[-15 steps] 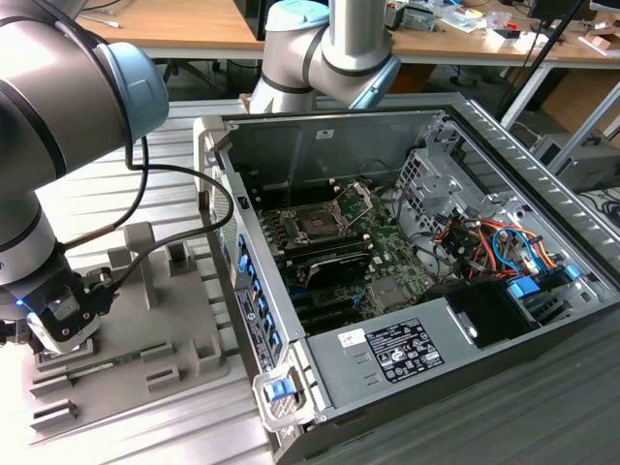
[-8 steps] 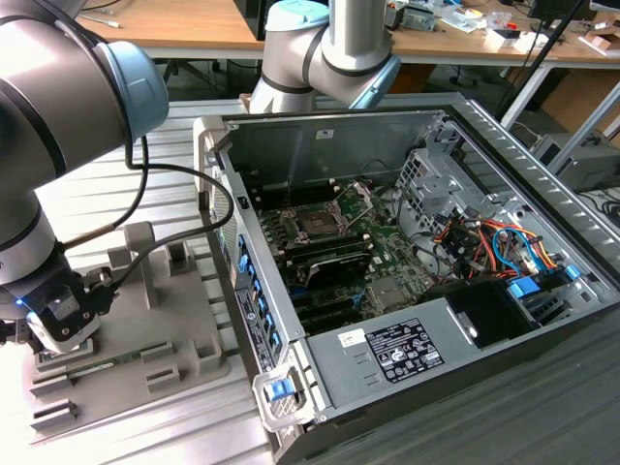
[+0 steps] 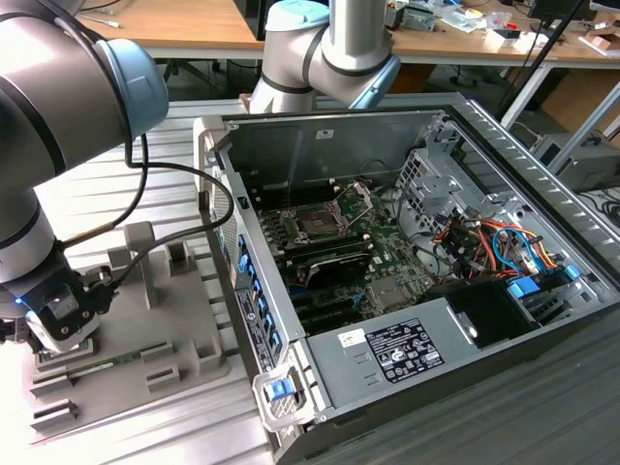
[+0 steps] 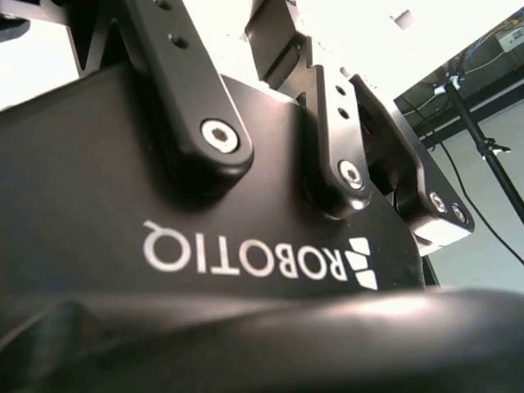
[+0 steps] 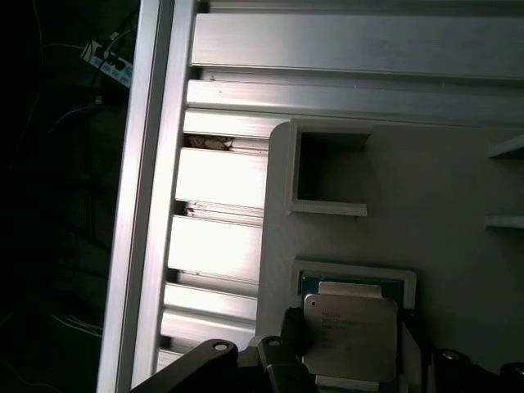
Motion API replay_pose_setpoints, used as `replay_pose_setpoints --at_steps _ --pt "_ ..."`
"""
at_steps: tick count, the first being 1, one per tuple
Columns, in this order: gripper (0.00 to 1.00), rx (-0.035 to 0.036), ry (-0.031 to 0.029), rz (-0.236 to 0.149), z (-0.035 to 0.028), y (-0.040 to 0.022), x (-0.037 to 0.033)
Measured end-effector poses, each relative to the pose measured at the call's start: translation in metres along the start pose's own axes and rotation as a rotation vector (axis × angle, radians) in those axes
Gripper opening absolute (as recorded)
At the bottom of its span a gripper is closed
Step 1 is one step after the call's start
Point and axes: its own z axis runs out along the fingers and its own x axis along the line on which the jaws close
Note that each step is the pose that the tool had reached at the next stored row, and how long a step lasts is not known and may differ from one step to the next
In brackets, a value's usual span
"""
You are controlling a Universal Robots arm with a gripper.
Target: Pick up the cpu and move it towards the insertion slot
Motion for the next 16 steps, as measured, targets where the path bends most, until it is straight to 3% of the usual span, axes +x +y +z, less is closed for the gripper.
replay_pose_setpoints --at_steps 16 --pt "0.55 0.0000 0.0001 0.000 -0.0031 0.0001 0.0000"
